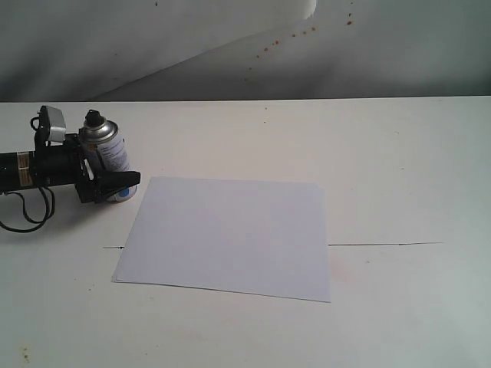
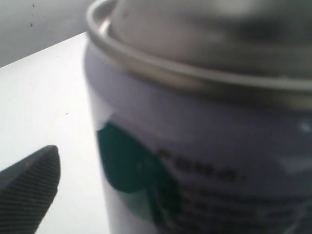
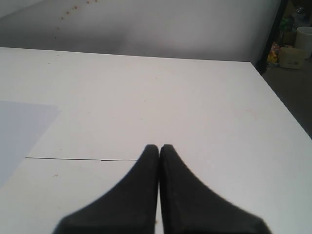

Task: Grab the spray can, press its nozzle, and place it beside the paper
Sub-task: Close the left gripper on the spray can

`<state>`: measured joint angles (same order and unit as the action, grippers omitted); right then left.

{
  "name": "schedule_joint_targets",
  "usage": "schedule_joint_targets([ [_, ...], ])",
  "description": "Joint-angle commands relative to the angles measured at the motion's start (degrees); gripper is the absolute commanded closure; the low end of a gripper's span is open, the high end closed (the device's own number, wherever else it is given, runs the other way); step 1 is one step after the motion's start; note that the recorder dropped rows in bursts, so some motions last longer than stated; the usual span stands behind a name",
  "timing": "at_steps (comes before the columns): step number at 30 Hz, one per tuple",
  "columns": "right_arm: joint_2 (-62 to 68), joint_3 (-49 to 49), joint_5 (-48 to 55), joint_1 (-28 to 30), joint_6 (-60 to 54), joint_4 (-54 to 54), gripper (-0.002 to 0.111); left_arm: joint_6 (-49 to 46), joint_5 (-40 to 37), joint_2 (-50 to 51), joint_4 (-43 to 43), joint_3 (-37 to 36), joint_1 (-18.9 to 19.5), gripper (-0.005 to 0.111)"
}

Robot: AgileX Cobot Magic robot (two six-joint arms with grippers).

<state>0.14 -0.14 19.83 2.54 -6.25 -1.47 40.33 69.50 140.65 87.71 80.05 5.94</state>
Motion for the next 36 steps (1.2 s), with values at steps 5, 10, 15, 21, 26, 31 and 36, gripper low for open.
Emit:
schedule_joint_targets([
  [5,-0.14,0.14,-0.34,0.19,-0.14,0.34,0.108,0.11,0.47,0.06,-0.22,0.22,-0.28,0.006],
  [10,-0.14,0.14,-0.34,0.19,-0.14,0.34,0.108,0.78,0.47,0.06,-0.22,0.22,-0.28,0.006],
  [15,-0.14,0.14,-0.34,0.19,-0.14,0.34,0.108,1.14,0.47,0.06,-0.22,0.22,-0.28,0.006],
  [21,-0.14,0.14,-0.34,0.19,-0.14,0.34,0.108,1.59,0.47,0.06,-0.22,0.22,-0.28,0.006],
  [26,-0.14,0.14,-0.34,0.19,-0.14,0.34,0.108,2.51,0.47,0.06,-1.76,0.22,-0.28,0.006],
  [31,-0.14,0.14,-0.34,0.19,-0.14,0.34,0.108,3.79,0.47,0.06,-1.76,0.22,-0.28,0.006],
  [36,-0.14,0.14,-0.34,0.19,-0.14,0.34,0.108,4.66,0.47,0.06,-1.55,0.22,-0.28,0.006],
])
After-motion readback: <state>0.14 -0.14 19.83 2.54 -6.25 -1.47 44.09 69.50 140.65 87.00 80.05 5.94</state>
